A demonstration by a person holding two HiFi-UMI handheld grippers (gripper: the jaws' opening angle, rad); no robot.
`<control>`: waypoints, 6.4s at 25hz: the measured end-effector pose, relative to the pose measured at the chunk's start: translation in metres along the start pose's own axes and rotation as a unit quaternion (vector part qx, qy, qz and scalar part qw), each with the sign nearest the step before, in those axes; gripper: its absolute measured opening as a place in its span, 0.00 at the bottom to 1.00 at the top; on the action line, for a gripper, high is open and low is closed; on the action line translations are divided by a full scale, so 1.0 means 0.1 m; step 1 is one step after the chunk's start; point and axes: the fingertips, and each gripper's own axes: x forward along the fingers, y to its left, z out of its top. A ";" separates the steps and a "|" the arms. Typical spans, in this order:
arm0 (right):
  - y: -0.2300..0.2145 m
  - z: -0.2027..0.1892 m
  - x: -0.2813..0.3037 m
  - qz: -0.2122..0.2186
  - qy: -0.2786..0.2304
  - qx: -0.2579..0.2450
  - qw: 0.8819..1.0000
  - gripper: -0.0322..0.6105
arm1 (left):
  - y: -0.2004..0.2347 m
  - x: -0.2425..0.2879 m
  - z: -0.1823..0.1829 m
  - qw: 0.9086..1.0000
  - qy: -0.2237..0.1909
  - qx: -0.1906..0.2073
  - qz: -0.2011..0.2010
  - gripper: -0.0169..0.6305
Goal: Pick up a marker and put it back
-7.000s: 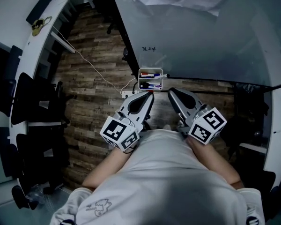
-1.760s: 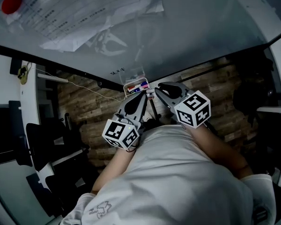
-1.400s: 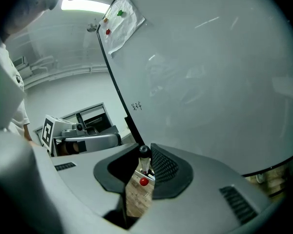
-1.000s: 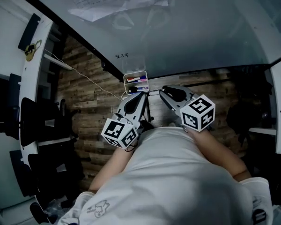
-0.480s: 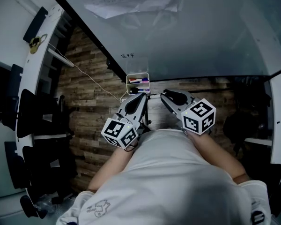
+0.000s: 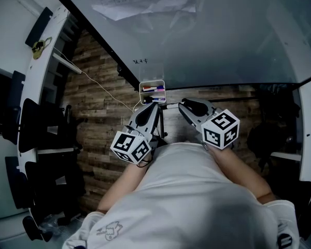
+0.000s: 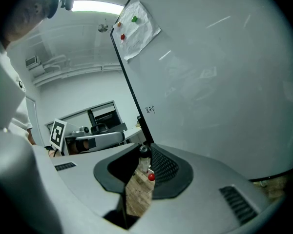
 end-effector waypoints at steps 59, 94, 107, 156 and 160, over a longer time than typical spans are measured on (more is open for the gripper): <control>-0.57 -0.34 0.92 -0.100 0.025 0.118 0.988 0.17 | 1.12 0.43 -0.47 0.992 0.116 -0.039 -0.036 0.03; -0.67 -0.68 1.29 -0.120 0.048 0.150 0.980 0.17 | 1.35 0.53 -0.77 0.981 0.181 -0.038 -0.064 0.03; -0.70 -0.73 1.30 -0.135 0.051 0.145 0.979 0.18 | 1.38 0.52 -0.79 0.979 0.186 -0.038 -0.074 0.03; -0.21 0.06 0.23 -0.105 -0.036 -0.017 0.994 0.07 | 0.44 0.10 -0.32 0.997 0.078 -0.005 -0.026 0.03; -0.11 -0.06 0.24 -0.068 -0.015 -0.006 0.998 0.07 | 0.39 -0.07 -0.34 0.998 0.066 -0.001 -0.001 0.03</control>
